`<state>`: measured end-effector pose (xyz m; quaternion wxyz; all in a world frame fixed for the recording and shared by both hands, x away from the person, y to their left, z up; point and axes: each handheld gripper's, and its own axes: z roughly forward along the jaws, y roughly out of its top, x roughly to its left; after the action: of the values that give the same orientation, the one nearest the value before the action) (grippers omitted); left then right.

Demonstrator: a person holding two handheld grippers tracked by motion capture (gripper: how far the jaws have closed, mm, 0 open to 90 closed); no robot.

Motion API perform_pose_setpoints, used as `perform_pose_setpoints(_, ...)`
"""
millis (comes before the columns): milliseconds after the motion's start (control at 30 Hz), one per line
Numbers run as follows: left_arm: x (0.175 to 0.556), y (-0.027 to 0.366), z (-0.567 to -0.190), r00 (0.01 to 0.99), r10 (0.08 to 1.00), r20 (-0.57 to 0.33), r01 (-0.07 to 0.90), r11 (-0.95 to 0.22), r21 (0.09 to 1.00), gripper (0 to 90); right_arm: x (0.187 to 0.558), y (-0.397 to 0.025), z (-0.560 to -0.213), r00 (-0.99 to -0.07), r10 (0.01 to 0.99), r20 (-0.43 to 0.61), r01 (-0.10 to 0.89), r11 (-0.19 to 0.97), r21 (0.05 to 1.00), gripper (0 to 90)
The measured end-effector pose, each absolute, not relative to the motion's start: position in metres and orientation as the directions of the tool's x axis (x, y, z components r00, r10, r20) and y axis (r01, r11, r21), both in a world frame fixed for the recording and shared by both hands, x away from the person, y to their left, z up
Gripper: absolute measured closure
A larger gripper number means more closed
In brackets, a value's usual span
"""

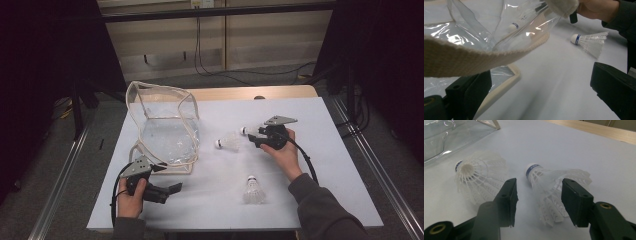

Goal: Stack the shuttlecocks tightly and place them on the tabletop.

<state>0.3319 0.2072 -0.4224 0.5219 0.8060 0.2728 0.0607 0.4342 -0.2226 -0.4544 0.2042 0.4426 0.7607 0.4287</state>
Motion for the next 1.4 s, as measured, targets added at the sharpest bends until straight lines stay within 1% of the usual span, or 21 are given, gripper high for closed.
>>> perform_pose_setpoints(233, 0.3319, 0.2073, -0.4225, 0.844, 0.503, -0.188, 0.377, -0.305, 0.874, 3.7, 0.4354, -0.2217, -0.4545, -0.529, 0.847, 0.053, 0.493, 0.256, 0.832, 55.1)
perform_pose_setpoints(667, 0.332, 0.2072, -0.4226, 0.844, 0.503, -0.189, 0.377, -0.303, 0.875, 3.8, 0.4386, -0.2185, -0.4574, -0.534, 0.843, 0.057, 0.505, 0.264, 0.822, 68.3)
perform_pose_setpoints(933, 0.3318, 0.2072, -0.4227, 0.843, 0.503, -0.193, 0.38, -0.302, 0.874, 3.7, 0.4388, -0.2194, -0.459, -0.547, 0.835, 0.066, 0.512, 0.271, 0.815, 82.9)
perform_pose_setpoints(1067, 0.3318, 0.2073, -0.4224, 0.844, 0.502, -0.188, 0.376, -0.305, 0.875, 3.7, 0.4387, -0.2196, -0.4595, -0.557, 0.827, 0.073, 0.516, 0.276, 0.811, 87.6)
perform_pose_setpoints(1400, 0.3315, 0.2078, -0.422, 0.842, 0.504, -0.193, 0.379, -0.297, 0.876, 3.7, 0.4377, -0.2219, -0.4598, -0.568, 0.82, 0.072, 0.513, 0.285, 0.81, 90.0)
